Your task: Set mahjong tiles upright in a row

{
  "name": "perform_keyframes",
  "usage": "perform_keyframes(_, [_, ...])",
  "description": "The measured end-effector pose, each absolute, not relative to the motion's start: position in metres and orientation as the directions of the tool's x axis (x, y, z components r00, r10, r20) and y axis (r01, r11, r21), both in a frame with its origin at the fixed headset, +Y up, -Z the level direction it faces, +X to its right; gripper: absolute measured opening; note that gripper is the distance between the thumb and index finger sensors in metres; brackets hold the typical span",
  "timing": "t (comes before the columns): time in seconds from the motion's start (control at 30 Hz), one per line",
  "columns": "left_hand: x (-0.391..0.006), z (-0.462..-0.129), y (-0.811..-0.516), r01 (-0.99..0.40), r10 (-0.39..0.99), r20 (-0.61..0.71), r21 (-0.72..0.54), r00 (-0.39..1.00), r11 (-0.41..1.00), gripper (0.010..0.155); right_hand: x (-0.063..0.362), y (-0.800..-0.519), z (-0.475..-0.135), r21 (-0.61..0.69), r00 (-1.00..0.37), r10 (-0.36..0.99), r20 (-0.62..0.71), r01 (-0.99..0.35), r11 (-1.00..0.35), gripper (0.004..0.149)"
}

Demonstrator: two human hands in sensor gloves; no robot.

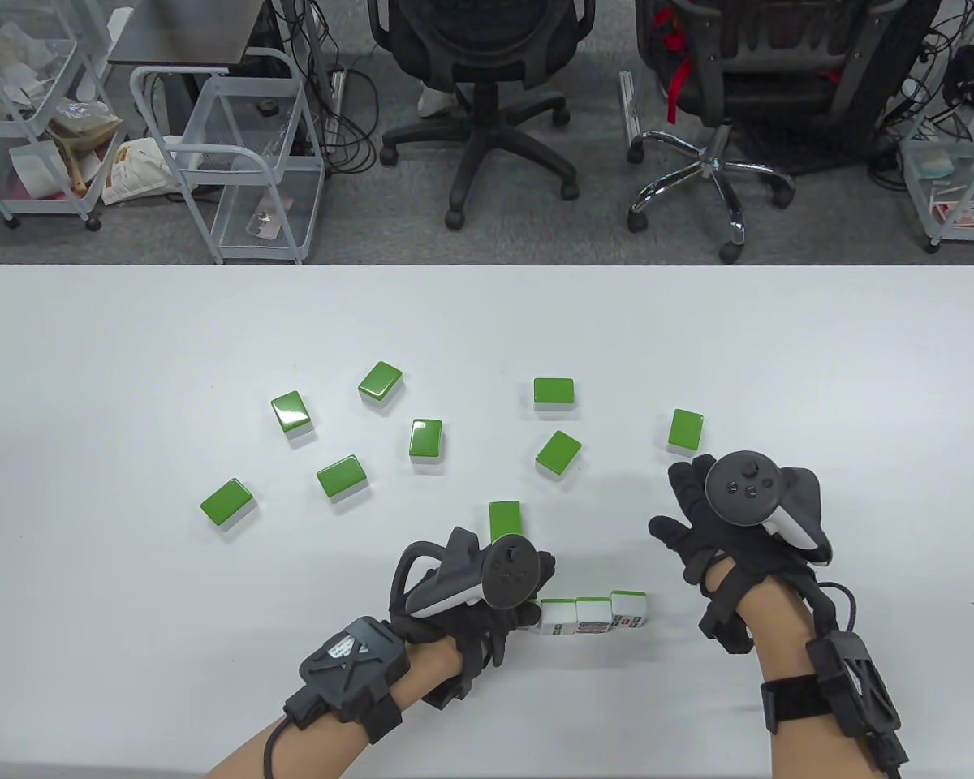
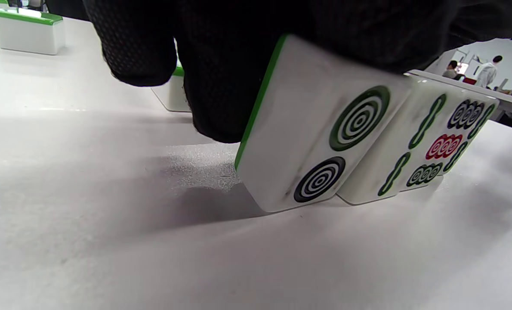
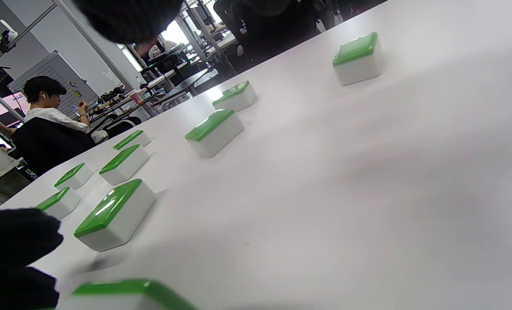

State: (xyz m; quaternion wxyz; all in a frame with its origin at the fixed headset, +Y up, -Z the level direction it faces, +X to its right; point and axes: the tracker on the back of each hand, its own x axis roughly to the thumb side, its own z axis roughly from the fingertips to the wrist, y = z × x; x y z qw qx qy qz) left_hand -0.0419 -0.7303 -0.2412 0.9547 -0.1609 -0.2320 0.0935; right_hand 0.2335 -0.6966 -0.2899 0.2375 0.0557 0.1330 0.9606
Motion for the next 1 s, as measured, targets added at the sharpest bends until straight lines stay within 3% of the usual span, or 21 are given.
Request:
perform_keyframes(0.17, [-0.045,-0.243,-0.730,-0.143,0.284,0.399,-0.348,0.872,0.926,0.067,0.234,-0.696,-0.289,0.289,-0.880,0.472,0.043,-0.441,-0.850,0.080])
perform_keyframes(0.33, [-0.062,-0.255,-0.706,-0.237,0.321,0.348,-0.263,0.881,0.935,0.066,0.234,-0.694,-0.289,0.276,-0.876,0.480,0.050,-0.450,-0.849,0.080])
perform_keyframes(0.47, [-0.064,-0.274,-0.692,-0.039,0.083,0.366,-0.126,0.927,0.991,0.067,0.234,-0.694,-0.289,0.273,-0.878,0.477,0.050,-0.447,-0.852,0.080])
perform_keyframes(0.53, [-0.056,-0.284,-0.697,0.134,-0.070,0.385,-0.143,0.920,0.981,0.073,0.234,-0.694,-0.289,0.274,-0.878,0.476,0.048,-0.447,-0.851,0.080])
perform_keyframes(0.6, [-0.048,-0.292,-0.706,0.213,-0.136,0.393,-0.158,0.909,0.964,0.077,0.235,-0.694,-0.289,0.272,-0.879,0.475,0.043,-0.447,-0.852,0.080])
perform_keyframes(0.9, [-0.026,-0.320,-0.749,0.248,-0.132,0.368,-0.288,0.920,0.925,0.085,0.235,-0.696,-0.289,0.283,-0.884,0.466,0.036,-0.438,-0.853,0.080])
perform_keyframes(1.0, [-0.024,-0.318,-0.753,0.297,-0.194,0.383,-0.229,0.903,0.927,0.085,0.235,-0.696,-0.289,0.283,-0.889,0.457,0.036,-0.430,-0.857,0.080])
